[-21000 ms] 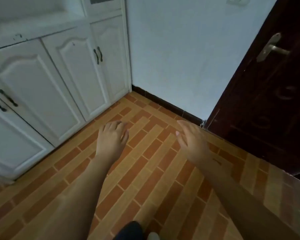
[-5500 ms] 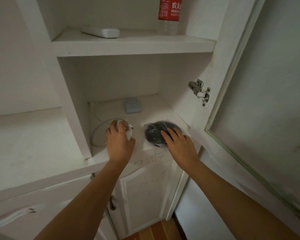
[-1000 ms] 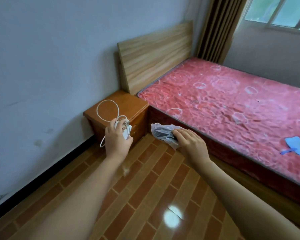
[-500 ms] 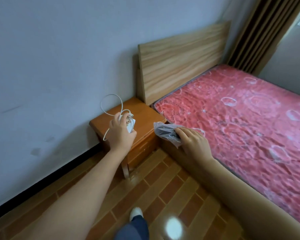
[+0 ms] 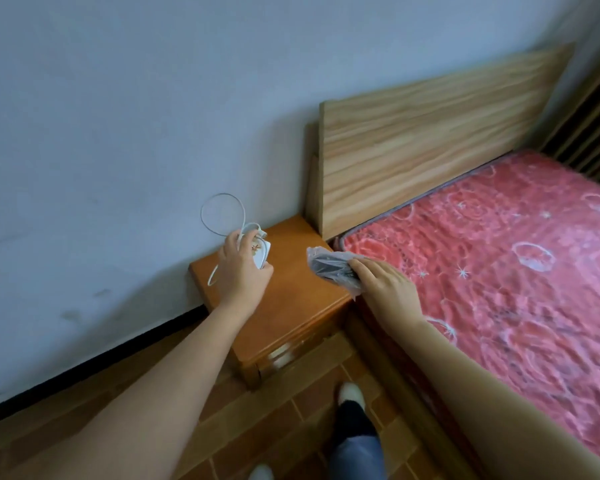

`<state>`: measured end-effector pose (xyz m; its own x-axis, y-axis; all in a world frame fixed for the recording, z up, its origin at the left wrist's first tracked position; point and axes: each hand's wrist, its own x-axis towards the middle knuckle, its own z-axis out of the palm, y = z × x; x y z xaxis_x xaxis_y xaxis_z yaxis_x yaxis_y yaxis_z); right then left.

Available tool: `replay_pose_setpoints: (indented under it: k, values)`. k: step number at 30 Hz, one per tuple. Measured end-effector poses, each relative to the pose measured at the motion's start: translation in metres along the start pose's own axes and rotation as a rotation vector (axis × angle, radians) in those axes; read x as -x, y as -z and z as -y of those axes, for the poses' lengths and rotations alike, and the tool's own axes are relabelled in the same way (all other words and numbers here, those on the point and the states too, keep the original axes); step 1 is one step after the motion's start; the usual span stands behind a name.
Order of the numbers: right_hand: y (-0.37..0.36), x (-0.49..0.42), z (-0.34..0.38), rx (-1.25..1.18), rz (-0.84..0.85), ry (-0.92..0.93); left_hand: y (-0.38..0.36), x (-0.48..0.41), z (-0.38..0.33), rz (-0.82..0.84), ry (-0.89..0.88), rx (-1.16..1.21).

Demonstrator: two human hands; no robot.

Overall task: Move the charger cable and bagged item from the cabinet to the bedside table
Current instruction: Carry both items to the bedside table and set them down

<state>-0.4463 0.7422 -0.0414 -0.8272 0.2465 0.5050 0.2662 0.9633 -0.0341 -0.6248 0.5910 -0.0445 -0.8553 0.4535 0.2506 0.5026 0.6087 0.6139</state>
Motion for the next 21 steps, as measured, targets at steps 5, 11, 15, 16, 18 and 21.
replay_pose_setpoints:
  k: [5,11,15,16,18,21]
  values:
    - [-0.048,-0.060,-0.054,-0.103,0.037,0.151,-0.033,-0.040,-0.010,-0.103,0.137,0.006]
    - [-0.085,-0.113,-0.099,-0.193,0.076,0.333,-0.063,-0.067,-0.024,-0.203,0.297,-0.024]
    - [-0.115,-0.130,-0.116,-0.252,0.153,0.374,-0.079,-0.076,-0.018,-0.204,0.383,-0.050]
    - [-0.122,-0.132,-0.118,-0.258,0.164,0.392,-0.083,-0.078,-0.017,-0.198,0.390,-0.054]
    - [-0.136,-0.138,-0.124,-0.271,0.172,0.411,-0.092,-0.084,-0.015,-0.183,0.403,-0.065]
    - [-0.152,-0.146,-0.131,-0.301,0.219,0.398,-0.107,-0.094,-0.010,-0.154,0.444,-0.097]
